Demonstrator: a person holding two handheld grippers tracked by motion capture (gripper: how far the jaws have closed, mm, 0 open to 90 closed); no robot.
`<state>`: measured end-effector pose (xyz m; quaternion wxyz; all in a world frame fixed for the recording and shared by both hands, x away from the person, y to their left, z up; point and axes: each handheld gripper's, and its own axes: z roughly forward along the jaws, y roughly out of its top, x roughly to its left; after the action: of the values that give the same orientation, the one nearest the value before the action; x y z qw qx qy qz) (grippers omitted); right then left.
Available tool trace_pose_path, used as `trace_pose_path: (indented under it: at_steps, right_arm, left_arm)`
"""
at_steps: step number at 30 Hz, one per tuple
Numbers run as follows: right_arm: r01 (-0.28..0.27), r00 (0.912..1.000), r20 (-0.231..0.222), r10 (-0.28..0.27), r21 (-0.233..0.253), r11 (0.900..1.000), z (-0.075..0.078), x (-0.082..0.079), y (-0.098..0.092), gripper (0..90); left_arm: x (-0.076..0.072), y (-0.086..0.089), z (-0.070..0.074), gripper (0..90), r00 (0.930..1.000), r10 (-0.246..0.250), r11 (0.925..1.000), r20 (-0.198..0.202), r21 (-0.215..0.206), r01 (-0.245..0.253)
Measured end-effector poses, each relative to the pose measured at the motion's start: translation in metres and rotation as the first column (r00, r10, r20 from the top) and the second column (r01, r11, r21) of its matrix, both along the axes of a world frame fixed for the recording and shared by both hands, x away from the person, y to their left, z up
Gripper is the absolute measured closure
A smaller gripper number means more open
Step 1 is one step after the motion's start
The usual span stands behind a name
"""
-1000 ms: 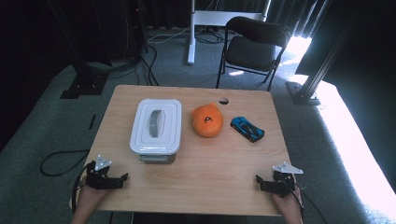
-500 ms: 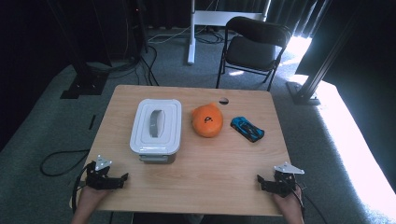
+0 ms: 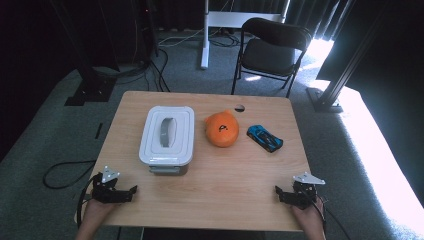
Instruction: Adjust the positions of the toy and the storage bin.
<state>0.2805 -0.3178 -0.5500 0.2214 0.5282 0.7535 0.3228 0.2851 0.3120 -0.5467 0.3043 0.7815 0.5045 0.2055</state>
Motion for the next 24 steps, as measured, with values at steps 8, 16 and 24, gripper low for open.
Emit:
trace_pose_path:
  at_steps: [8,16,24]
  right_arm:
    - [-0.003,0.9998,-0.017,0.003,-0.004,1.0,0.002,0.018,0.005,11.9]
    - [-0.013,0.9998,-0.013,0.013,0.018,1.0,0.008,0.043,0.008,12.0]
    - [-0.022,0.9997,0.003,0.022,0.023,0.999,0.028,0.065,0.008,12.0]
  left_arm:
    - [0.0,0.0,0.0,0.1,1.0,0.0,1.0,0.0,0.0,0.0]
    - [0.0,0.0,0.0,0.2,1.0,0.001,1.0,0.0,0.0,-0.001]
    - [0.0,0.0,0.0,0.1,1.0,0.001,1.0,0.0,0.0,-0.001]
